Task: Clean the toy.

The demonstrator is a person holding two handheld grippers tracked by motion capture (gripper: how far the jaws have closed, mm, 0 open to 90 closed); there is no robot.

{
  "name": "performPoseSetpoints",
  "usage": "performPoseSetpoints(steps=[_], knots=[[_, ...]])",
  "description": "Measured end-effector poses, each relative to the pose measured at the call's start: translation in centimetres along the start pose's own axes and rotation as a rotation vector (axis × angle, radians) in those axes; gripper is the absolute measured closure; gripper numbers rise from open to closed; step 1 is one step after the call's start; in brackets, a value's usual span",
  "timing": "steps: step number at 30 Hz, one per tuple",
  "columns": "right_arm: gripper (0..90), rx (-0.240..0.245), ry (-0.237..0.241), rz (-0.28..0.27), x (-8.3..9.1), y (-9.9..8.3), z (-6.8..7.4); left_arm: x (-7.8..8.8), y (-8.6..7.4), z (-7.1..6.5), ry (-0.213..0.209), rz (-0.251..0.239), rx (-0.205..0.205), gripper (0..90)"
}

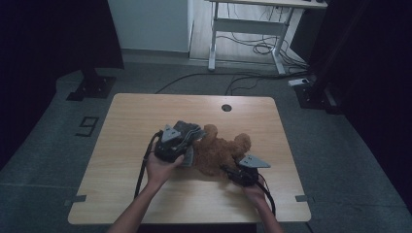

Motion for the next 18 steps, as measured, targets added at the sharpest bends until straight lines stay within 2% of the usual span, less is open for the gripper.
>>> performPoseSetpoints(steps=[3, 4, 5, 6, 10, 11, 14, 17, 18], knots=[[62.2, 0.001, 0.0, -0.001, 0.0, 0.0, 0.0, -2.9, -0.7, 0.2, 0.021, 0.093, 0.004, 78.7], [62.1, 0.0, 0.0, -0.001, 0.0, 0.0, 0.0, -3.9, -1.5, 0.5, 0.023, 0.109, 0.015, 78.6], [61.6, -0.004, -0.001, -0.002, 0.0, 0.0, 0.0, -4.1, -2.0, 0.7, 0.026, 0.097, 0.016, 78.6], [61.2, -0.011, -0.003, -0.003, 0.0, 0.0, 0.0, -4.0, -2.3, 0.9, 0.025, 0.083, 0.012, 78.7], [60.9, -0.013, 0.005, -0.003, 0.0, 0.0, 0.0, -2.4, -2.6, 1.6, 0.022, 0.08, -0.005, 78.9], [60.9, -0.012, 0.006, -0.002, 0.0, 0.0, 0.0, -1.9, -2.6, 1.9, 0.031, 0.078, -0.01, 78.8], [60.7, -0.015, 0.003, -0.001, 0.0, 0.0, 0.0, -0.5, -2.8, 3.1, 0.102, 0.07, -0.026, 78.8], [60.8, -0.016, 0.004, 0.0, 0.0, 0.0, 0.0, 0.6, -3.6, 4.6, 0.127, 0.067, 0.011, 78.7], [60.8, -0.015, 0.003, -0.001, 0.0, 0.0, 0.0, 0.9, -4.3, 5.1, 0.133, 0.072, 0.027, 78.6]])
Point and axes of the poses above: each handheld gripper's, and its own axes: x roughly backward along the jaws, y roughly out of its top, z roughly to its left, the point moved 3 cm from there along -x, roughly forward along the jaws, and after that the axes turned 2 degrees about -y, right-handed, at the moved point
